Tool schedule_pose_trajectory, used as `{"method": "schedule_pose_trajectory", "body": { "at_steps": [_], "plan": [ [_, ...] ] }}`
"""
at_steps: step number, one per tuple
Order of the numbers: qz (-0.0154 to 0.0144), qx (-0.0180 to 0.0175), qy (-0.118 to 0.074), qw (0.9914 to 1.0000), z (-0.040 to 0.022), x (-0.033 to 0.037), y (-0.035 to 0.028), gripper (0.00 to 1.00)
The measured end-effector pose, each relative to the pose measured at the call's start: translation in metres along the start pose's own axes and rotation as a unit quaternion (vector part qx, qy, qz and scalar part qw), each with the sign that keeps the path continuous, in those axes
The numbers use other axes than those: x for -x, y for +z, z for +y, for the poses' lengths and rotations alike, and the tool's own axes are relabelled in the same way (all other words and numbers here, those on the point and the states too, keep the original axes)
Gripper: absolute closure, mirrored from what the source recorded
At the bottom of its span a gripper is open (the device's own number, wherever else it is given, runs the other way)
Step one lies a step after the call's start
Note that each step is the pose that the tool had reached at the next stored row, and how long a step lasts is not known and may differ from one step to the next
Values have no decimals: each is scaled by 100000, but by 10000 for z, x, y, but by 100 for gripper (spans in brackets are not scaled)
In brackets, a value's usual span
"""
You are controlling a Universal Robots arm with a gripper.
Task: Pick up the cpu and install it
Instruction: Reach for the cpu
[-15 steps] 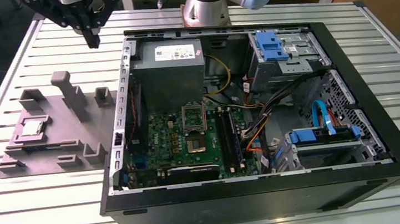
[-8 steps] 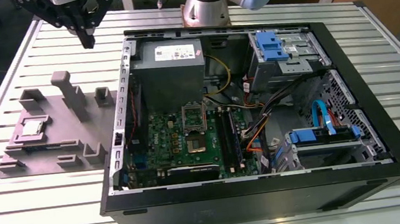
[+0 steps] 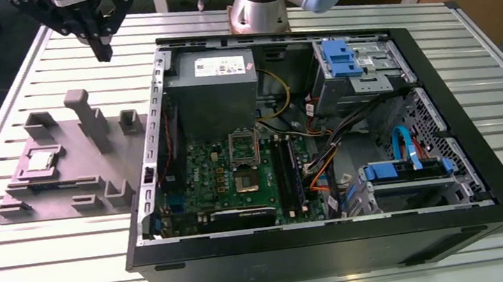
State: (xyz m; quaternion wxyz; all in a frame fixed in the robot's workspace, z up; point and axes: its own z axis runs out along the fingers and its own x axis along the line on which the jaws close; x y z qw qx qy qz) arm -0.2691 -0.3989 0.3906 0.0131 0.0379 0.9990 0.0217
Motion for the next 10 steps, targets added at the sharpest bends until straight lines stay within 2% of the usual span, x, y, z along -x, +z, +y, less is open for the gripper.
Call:
{"method": "schedule_pose_trajectory", "body": {
  "at_steps": [10],
  "plan": [
    [-1,1,-2,100000,-3,-40,0,90]
  ]
}}
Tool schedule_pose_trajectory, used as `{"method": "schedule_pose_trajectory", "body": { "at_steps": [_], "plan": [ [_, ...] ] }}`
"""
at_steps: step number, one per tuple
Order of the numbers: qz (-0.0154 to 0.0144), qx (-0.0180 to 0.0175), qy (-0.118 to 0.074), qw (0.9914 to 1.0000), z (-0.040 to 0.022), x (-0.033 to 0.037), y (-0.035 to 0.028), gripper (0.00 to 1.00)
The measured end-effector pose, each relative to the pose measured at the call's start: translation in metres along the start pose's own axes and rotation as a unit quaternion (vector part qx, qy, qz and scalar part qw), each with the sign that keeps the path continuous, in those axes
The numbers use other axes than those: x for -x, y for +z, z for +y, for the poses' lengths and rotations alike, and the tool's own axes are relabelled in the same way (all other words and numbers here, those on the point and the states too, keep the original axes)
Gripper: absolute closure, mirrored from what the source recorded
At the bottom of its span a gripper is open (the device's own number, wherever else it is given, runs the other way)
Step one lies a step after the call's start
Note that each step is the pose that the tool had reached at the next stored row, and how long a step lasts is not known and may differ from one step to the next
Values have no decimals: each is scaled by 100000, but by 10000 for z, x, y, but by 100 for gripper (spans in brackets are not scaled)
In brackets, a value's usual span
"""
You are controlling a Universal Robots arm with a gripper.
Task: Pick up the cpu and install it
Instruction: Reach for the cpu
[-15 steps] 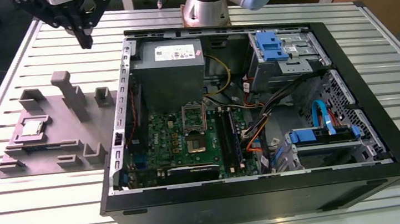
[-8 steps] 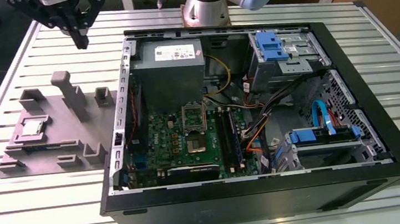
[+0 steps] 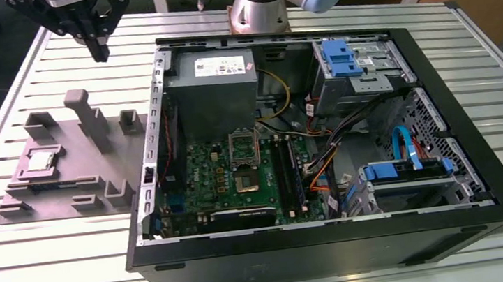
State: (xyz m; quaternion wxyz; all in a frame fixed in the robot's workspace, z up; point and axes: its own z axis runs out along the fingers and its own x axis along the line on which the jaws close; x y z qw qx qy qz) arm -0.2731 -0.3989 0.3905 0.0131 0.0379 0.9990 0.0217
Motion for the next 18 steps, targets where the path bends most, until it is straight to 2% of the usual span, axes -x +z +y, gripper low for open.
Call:
{"method": "schedule_pose_trajectory", "body": {
  "at_steps": [18],
  "plan": [
    [0,-1,-4,100000,-2,-30,0,90]
  ]
}}
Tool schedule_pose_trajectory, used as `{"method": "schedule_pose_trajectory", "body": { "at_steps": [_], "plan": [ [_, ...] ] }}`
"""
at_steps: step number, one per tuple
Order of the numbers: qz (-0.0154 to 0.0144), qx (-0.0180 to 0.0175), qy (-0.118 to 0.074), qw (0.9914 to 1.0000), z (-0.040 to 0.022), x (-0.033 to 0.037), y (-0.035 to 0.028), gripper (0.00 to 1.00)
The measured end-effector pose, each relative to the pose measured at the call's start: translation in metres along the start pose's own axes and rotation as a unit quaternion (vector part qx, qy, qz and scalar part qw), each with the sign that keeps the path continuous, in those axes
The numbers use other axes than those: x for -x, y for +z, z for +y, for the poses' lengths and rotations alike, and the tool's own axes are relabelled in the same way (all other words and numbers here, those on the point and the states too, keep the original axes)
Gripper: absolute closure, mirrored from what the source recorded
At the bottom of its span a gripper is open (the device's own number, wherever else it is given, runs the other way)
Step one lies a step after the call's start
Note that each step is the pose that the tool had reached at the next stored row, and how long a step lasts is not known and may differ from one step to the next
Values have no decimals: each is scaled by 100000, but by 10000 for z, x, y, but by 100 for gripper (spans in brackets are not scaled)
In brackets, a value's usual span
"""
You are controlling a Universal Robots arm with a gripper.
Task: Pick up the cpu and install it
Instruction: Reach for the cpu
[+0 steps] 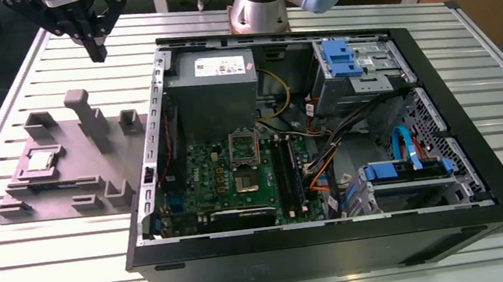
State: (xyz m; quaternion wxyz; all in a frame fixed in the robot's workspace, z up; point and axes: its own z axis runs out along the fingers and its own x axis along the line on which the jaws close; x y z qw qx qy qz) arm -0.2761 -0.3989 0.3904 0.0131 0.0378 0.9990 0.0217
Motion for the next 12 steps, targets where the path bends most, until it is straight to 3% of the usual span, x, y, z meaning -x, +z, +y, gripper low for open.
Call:
{"method": "schedule_pose_trajectory", "body": {
  "at_steps": [12],
  "plan": [
    [-1,1,2,100000,-2,-30,0,90]
  ]
}}
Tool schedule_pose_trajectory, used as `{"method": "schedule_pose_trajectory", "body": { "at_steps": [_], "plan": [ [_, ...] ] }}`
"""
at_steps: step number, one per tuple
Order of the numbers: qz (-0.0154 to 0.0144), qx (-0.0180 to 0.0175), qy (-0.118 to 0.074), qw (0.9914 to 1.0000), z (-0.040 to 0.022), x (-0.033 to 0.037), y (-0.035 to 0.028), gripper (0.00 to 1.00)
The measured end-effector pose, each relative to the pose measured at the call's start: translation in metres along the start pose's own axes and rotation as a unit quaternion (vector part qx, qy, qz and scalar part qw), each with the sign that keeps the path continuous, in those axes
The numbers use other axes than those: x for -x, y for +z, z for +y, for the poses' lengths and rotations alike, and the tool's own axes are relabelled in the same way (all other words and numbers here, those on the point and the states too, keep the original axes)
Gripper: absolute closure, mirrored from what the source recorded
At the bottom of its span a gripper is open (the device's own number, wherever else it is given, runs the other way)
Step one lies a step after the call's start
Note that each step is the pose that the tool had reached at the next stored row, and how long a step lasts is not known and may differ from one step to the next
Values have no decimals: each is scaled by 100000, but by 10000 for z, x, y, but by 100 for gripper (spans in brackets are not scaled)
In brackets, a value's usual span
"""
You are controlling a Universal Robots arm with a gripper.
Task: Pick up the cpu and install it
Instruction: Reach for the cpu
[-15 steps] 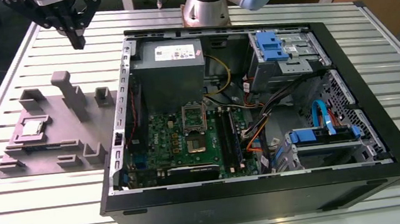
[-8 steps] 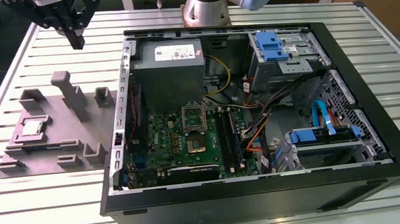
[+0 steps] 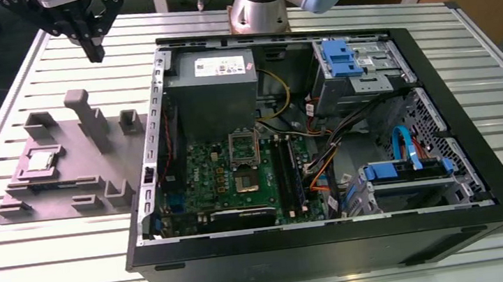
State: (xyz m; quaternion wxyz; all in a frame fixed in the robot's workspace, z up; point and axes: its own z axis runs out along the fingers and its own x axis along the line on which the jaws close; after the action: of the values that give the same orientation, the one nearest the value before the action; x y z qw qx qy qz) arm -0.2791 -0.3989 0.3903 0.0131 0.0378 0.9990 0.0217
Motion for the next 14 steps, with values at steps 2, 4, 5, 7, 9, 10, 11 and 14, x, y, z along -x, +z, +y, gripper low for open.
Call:
{"method": "schedule_pose_trajectory", "body": {
  "at_steps": [2,4,5,7,9,10,11,14],
  "plan": [
    [2,0,2,100000,0,-4,0,90],
    [3,-1,3,100000,0,-5,0,90],
    [4,-4,3,100000,0,-5,0,90],
    [3,0,1,100000,-1,-12,0,90],
    [2,0,2,100000,-1,-14,0,90],
    [2,-1,2,100000,-1,-16,0,90],
    [4,-1,5,100000,-1,-18,0,90],
    [3,0,1,100000,-6,-85,-1,90]
  ]
}}
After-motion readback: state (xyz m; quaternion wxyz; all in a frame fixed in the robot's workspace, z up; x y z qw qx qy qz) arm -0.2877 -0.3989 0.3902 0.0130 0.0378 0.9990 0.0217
